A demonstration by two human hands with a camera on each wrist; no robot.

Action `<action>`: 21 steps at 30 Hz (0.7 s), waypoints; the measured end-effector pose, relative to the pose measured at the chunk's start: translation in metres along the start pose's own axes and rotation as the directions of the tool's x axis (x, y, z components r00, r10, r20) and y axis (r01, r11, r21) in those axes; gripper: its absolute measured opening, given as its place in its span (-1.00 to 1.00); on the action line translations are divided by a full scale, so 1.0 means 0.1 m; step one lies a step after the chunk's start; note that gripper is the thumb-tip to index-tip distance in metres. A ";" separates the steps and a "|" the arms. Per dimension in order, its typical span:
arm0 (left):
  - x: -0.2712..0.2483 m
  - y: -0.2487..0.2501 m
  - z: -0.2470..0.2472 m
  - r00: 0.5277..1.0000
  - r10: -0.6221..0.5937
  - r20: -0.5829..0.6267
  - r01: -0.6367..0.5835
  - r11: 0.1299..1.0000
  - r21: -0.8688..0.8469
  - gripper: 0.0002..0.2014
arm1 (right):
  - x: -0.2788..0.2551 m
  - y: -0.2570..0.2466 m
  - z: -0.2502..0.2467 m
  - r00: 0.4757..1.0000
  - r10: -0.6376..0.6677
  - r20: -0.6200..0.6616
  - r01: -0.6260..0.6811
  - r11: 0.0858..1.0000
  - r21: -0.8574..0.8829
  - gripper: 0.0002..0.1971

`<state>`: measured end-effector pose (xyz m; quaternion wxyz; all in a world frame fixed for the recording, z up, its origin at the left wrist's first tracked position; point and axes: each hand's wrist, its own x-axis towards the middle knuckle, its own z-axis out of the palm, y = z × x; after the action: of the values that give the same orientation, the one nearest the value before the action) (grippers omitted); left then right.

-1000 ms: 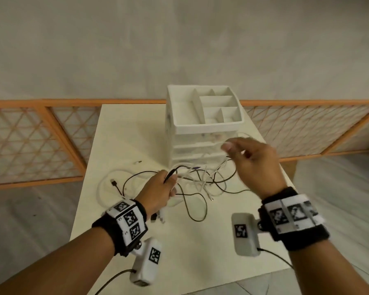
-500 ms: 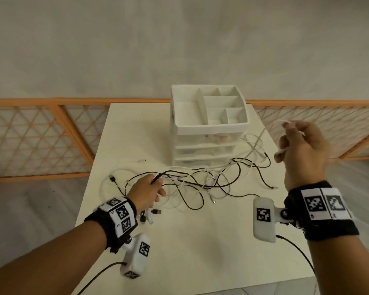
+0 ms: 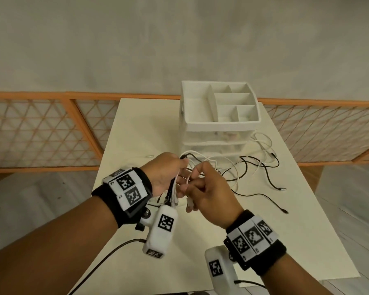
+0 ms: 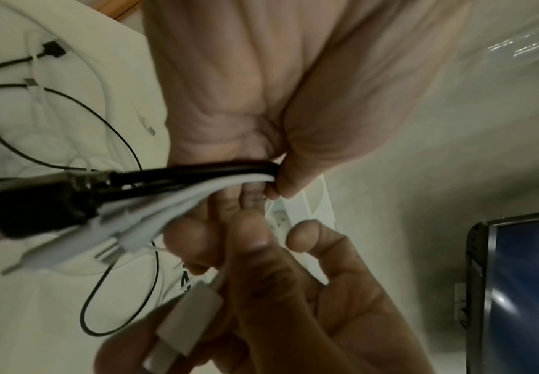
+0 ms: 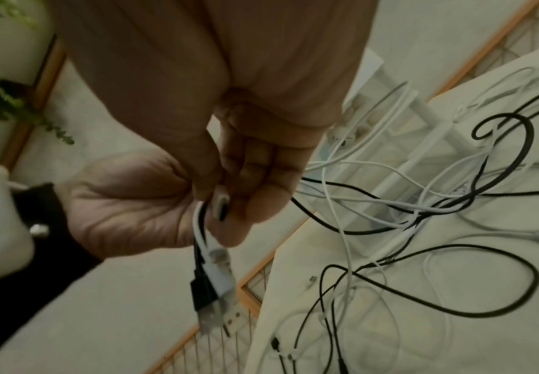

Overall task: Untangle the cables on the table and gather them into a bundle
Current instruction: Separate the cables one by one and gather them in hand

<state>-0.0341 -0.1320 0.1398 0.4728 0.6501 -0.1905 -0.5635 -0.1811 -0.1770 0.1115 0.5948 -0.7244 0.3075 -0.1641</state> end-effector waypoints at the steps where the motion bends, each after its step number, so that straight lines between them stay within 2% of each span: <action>1: 0.00 -0.02 -0.01 1.000 -0.002 0.000 0.002 1.000 -0.002 -0.79 | 0.00 0.02 0.03 1.000 0.001 -0.022 -0.002 0.999 -0.040 -0.76; 5: 0.01 -0.09 -0.02 0.997 0.053 -0.061 -0.050 0.998 0.048 -0.83 | 0.02 0.15 0.17 0.995 -0.026 -0.100 0.004 0.976 -0.217 -0.69; 7: 0.02 -0.15 -0.05 0.991 0.080 -0.109 -0.068 0.992 0.108 -0.84 | 0.02 0.19 0.25 0.992 -0.070 -0.105 0.029 0.937 -0.349 -0.64; 9: 0.02 -0.18 -0.09 0.986 0.077 -0.150 -0.064 0.994 0.094 -0.84 | 0.02 0.16 0.24 0.983 -0.106 -0.150 0.030 0.898 -0.440 -0.59; 11: 0.01 -0.16 -0.14 0.983 0.086 -0.164 -0.071 0.993 0.095 -0.83 | 0.05 0.08 0.14 0.960 -0.169 -0.222 0.055 0.895 -0.443 -0.55; 13: -0.03 -0.12 -0.17 0.988 0.106 -0.115 -0.091 0.987 0.130 -0.82 | 0.11 -0.02 0.01 0.955 -0.200 -0.219 0.096 0.907 -0.411 -0.63; 15: -0.09 -0.06 -0.19 0.991 0.128 -0.050 -0.119 0.981 0.150 -0.82 | 0.17 -0.03 -0.04 0.977 -0.175 -0.124 0.107 0.899 -0.425 -0.74; 17: -0.15 0.01 -0.21 0.986 0.165 -0.019 -0.159 0.971 0.179 -0.82 | 0.24 0.10 -0.01 0.990 -0.132 -0.049 0.093 0.876 -0.474 -0.92; 18: -0.18 0.05 -0.23 0.981 0.193 -0.016 -0.187 0.964 0.192 -0.82 | 0.26 0.22 0.01 0.995 -0.093 -0.024 0.066 0.848 -0.525 -0.90; 19: -0.21 0.10 -0.25 0.973 0.228 -0.023 -0.219 0.954 0.204 -0.82 | 0.26 0.38 0.02 1.000 -0.025 -0.003 0.018 0.803 -0.596 -0.75; 21: -0.24 0.20 -0.33 0.947 0.314 -0.069 -0.291 0.928 0.235 -0.82 | 0.22 0.75 0.00 0.989 0.148 -0.029 -0.121 0.662 -0.740 -0.60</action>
<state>-0.0053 -0.1090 0.1669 0.4879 0.6903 -0.3250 -0.4240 -0.1839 -0.1989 0.0362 0.2663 -0.8809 0.3900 0.0308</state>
